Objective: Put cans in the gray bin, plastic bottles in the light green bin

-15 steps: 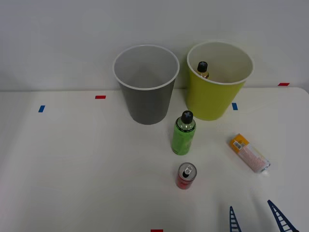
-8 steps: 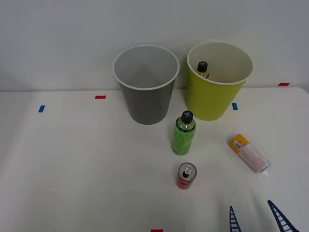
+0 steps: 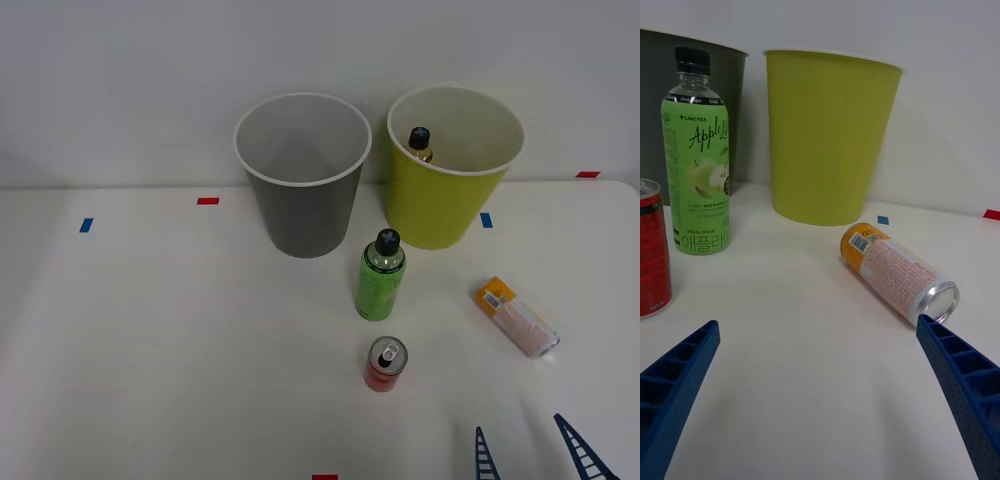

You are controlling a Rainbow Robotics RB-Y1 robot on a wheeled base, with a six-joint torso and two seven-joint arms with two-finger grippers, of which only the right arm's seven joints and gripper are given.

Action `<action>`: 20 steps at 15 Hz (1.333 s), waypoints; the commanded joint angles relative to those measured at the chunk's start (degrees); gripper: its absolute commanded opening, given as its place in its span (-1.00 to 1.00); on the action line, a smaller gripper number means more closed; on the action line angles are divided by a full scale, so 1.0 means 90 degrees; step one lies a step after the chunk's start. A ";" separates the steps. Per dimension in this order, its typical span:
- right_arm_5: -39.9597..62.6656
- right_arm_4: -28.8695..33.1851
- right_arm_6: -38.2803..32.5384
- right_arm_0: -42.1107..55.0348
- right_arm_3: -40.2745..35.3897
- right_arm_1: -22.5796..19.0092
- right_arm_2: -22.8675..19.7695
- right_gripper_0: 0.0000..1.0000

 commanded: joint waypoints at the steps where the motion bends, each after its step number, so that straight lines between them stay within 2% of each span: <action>1: 0.0000 0.0000 0.0000 0.0000 0.0000 0.0000 0.0000 0.81; 8: 0.0000 0.0000 0.0000 0.0000 0.0000 0.0000 0.0000 0.81; 9: 0.0098 0.0010 0.0010 -0.0019 0.0195 0.0010 0.0020 0.81; 13: 0.0059 -0.1006 0.0127 -0.0176 0.0283 -0.0019 0.0264 0.81; 20: 0.0303 -0.0947 0.0420 -0.0225 -0.0537 -0.0312 0.0176 0.81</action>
